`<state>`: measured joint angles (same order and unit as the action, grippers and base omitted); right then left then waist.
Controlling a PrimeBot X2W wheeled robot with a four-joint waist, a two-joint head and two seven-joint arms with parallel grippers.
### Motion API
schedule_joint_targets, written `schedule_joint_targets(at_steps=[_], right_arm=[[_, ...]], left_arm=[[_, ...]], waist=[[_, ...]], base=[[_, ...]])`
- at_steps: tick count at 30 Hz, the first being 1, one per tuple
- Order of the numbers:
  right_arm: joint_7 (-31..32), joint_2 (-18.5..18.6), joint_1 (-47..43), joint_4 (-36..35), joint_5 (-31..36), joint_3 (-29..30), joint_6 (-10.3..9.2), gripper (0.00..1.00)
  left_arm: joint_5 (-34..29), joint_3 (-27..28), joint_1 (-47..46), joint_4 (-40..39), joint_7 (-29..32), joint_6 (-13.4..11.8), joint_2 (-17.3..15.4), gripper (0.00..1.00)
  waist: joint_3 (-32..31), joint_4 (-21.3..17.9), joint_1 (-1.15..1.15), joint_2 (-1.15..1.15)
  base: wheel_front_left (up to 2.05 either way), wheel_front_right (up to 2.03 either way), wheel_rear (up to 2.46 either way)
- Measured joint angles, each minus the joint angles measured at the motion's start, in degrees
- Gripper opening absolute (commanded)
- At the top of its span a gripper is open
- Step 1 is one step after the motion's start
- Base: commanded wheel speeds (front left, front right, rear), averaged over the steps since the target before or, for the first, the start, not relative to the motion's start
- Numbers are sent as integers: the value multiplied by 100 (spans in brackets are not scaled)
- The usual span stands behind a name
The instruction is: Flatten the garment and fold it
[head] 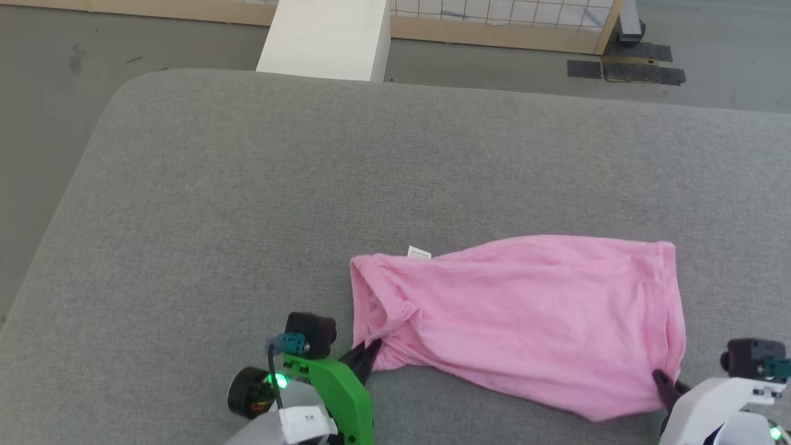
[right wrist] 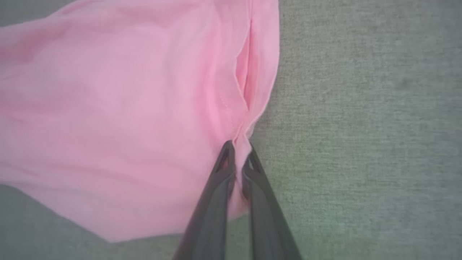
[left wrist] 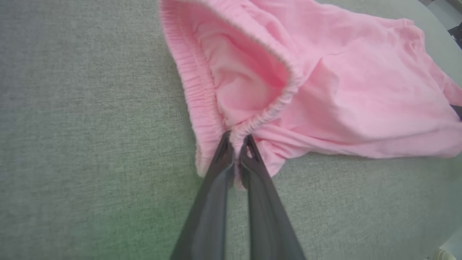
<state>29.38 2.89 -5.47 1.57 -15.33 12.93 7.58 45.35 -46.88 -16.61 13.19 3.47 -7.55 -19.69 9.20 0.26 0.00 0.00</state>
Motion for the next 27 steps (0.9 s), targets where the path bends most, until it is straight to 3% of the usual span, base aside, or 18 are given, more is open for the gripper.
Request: schedule_joint_targets(at_steps=[2,3,4,13,19,22,27], right_arm=[[-23,1,-48,170,-47,-38,0,6],[-32,3,-50,222,-47,-60,0,79],[-53,4,-49,274,-48,-81,0,100],[-350,-4,-67,181,-21,5,0,100],[-742,-2,-45,-215,80,83,0,100],[-910,-4,-10,-259,148,87,0,100],[-1095,-4,236,-205,320,147,0,100]], left_arm=[[44,3,104,-68,2,-47,-11,0],[65,2,140,-86,1,-64,-10,46],[81,-1,176,-102,0,-67,-7,100],[308,224,458,-380,-448,-93,21,100],[234,686,591,-680,-1361,-240,-36,100],[-21,1016,577,-700,-1730,-267,-49,100],[-829,1792,531,-711,-1804,-254,46,100]], waist=[[-20,-22,0,0],[-29,-27,0,0],[-42,-31,0,0],[-261,-19,0,0],[-425,-5,0,0],[-450,30,0,0],[-450,92,0,0]], base=[[0,0,0],[0,0,0],[0,0,0],[0,0,0],[0,0,0],[0,0,0],[0,0,0]])
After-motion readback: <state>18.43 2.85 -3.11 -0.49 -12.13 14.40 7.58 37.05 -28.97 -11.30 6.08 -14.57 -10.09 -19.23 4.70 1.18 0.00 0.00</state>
